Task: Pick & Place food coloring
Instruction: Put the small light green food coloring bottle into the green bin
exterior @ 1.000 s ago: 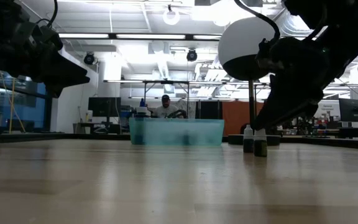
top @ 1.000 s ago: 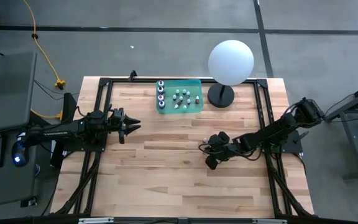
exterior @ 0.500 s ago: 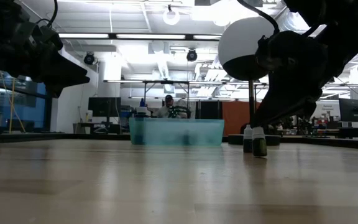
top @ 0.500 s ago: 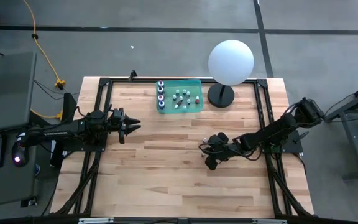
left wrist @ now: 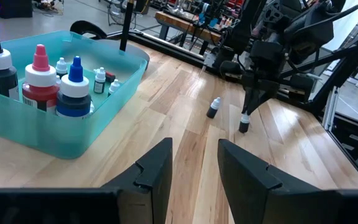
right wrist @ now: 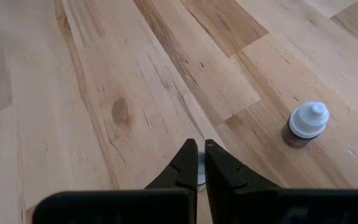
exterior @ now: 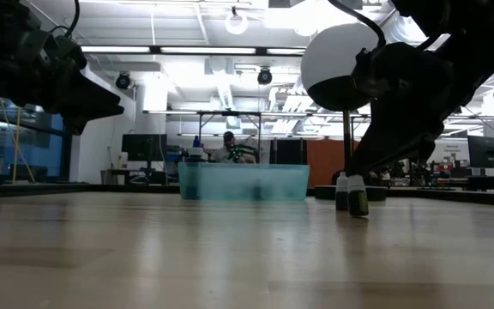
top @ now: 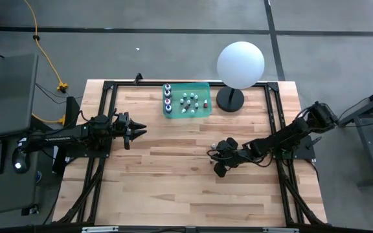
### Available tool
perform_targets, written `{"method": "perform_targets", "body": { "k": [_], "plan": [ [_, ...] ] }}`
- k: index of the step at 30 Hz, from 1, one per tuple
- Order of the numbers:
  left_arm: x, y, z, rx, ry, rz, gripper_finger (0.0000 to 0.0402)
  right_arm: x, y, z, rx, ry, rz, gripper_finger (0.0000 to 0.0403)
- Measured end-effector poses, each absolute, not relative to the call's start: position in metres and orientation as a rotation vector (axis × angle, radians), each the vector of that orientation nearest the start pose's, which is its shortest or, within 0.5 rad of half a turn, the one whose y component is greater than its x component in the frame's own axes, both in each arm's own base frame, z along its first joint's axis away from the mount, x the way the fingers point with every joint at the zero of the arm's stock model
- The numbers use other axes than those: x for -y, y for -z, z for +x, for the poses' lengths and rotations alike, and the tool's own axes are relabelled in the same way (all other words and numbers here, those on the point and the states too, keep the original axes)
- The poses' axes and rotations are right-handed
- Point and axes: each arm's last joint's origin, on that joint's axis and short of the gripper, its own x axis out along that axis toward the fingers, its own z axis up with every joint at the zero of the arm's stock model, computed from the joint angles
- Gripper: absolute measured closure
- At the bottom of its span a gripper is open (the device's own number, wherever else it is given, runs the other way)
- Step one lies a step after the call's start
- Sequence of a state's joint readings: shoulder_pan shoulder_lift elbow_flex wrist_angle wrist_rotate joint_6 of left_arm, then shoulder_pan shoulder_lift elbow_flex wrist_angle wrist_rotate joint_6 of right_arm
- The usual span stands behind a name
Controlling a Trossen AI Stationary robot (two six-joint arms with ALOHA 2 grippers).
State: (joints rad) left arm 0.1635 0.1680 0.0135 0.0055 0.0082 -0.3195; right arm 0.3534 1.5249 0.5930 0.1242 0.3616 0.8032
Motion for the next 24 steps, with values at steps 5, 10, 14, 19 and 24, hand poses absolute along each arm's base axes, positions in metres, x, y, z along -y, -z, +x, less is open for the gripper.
{"method": "perform_targets", "body": {
  "k": [5, 10, 14, 19, 24],
  "plan": [
    [-0.017, -0.155, 0.105, -0.122, -0.177, -0.331, 0.0275, -0.083, -0.138, 0.255, -0.695, 0.308, 0.481, 0.04],
    [-0.017, -0.155, 0.105, -0.122, -0.177, -0.331, 0.0275, -0.083, -0.139, 0.256, -0.682, 0.306, 0.48, 0.04],
    [-0.017, -0.155, 0.105, -0.123, -0.178, -0.331, 0.0275, -0.085, -0.148, 0.263, -0.654, 0.299, 0.445, 0.0401],
    [-0.017, -0.155, 0.105, -0.122, -0.178, -0.331, 0.0275, -0.082, -0.161, 0.273, -0.658, 0.315, 0.401, 0.0401],
    [-0.017, -0.155, 0.105, -0.122, -0.178, -0.331, 0.0275, -0.072, -0.181, 0.289, -0.658, 0.334, 0.365, 0.0401]
  ]
}}
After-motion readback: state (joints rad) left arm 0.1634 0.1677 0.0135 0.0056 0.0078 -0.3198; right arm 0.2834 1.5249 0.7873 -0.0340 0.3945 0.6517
